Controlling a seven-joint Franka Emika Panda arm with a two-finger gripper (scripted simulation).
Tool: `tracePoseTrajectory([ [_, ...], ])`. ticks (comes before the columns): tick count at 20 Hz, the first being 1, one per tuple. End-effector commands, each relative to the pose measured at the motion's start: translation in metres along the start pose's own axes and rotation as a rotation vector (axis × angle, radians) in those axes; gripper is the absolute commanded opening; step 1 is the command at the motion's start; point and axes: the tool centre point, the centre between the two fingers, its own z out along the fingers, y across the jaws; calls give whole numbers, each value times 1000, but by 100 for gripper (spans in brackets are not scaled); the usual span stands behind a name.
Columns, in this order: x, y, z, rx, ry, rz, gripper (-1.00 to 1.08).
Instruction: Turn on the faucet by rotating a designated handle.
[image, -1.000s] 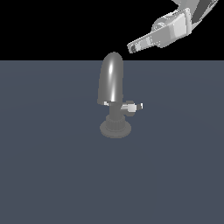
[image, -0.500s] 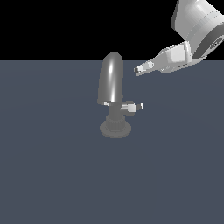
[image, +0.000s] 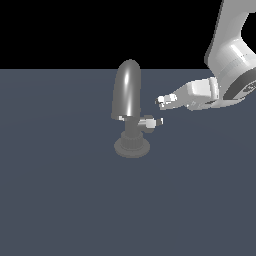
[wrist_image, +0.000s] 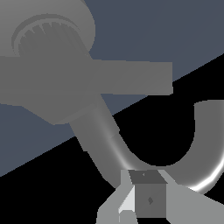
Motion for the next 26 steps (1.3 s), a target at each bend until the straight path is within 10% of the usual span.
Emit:
tracePoseTrajectory([
  [1, 10, -3, 1, 16, -37, 33, -100],
  [26, 54, 8, 5, 31, -70, 63, -100],
])
